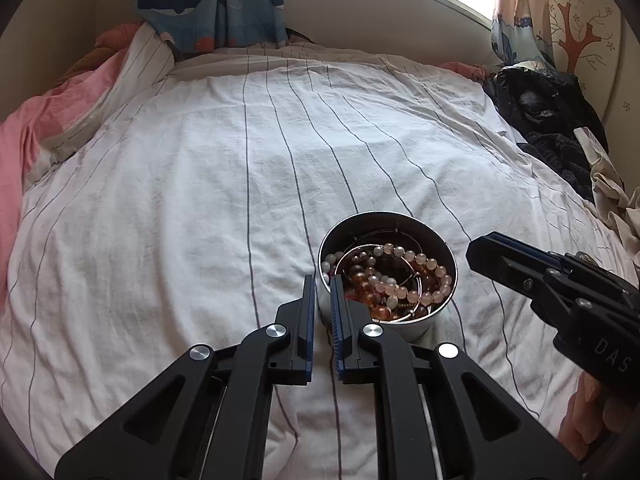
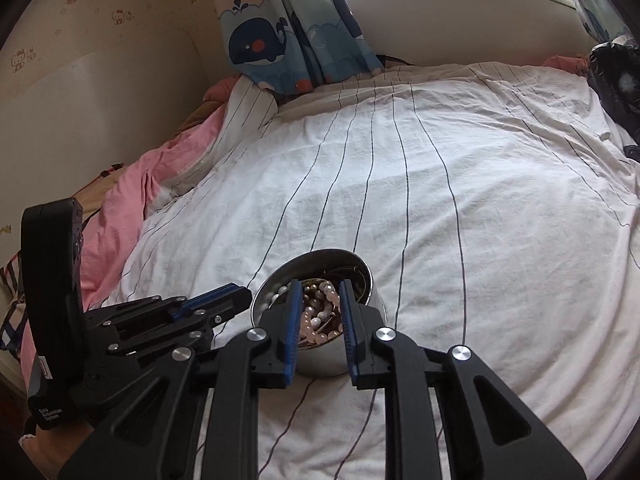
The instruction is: Organize jewelry
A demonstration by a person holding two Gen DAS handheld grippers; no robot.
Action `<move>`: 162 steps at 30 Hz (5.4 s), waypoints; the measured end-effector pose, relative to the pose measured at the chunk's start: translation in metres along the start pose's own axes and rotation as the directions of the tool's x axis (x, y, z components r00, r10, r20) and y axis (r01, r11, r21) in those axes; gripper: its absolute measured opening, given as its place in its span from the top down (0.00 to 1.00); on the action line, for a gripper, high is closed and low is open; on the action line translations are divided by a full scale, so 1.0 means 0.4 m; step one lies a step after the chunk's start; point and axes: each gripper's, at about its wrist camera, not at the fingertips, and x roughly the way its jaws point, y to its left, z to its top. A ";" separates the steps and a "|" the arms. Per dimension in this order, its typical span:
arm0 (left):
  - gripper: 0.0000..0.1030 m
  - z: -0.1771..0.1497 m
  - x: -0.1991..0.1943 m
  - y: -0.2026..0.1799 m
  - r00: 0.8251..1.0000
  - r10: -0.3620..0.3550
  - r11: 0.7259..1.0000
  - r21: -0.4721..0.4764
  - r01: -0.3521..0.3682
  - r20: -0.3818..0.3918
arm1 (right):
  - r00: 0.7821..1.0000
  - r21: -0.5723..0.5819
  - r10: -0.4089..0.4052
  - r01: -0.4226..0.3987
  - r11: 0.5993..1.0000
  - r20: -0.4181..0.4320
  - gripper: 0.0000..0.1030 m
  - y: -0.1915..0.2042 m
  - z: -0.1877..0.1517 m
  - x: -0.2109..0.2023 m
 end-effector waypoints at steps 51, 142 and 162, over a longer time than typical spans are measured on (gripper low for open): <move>0.07 -0.249 -0.025 -0.025 0.986 0.077 0.991 0.120 -0.059 -0.147 | 0.973 -0.005 -0.217 0.217 0.976 -0.085 0.62 0.063 -0.342 -0.075; 0.07 -0.308 -0.121 0.069 0.982 0.185 0.981 -0.052 -0.187 -0.046 | 0.970 -0.025 -0.216 0.215 0.976 -0.109 0.31 0.075 -0.346 -0.057; 0.07 -0.316 -0.136 0.040 0.984 0.179 0.984 0.009 -0.179 -0.018 | 0.973 -0.024 -0.218 0.217 0.976 -0.078 0.27 0.075 -0.347 -0.072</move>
